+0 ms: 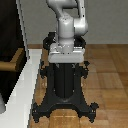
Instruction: Open the door by pressing down and pulling on the handle.
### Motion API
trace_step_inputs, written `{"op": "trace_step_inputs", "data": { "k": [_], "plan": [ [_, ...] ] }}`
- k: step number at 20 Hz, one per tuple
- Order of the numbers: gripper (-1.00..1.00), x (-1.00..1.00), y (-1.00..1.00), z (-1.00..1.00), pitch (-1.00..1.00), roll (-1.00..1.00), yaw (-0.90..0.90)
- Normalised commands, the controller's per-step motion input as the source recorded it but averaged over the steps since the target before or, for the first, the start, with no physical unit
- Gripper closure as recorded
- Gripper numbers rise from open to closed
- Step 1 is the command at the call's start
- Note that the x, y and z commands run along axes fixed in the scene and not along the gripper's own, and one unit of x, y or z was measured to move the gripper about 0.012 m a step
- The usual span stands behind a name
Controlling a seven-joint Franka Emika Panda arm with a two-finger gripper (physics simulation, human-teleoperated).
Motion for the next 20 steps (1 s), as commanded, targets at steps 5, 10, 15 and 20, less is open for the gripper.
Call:
{"op": "trace_step_inputs", "data": {
  "k": [5, 10, 15, 20],
  "plan": [
    [-1.00, 0.00, 0.00, 0.00, 0.00, 0.00, 0.00],
    [-1.00, 0.00, 0.00, 0.60, 0.00, 0.00, 0.00],
    [-1.00, 0.00, 0.00, 0.40, 0.00, 0.00, 0.00],
    [-1.00, 0.00, 0.00, 0.40, 0.00, 0.00, 0.00]
  ]
}}
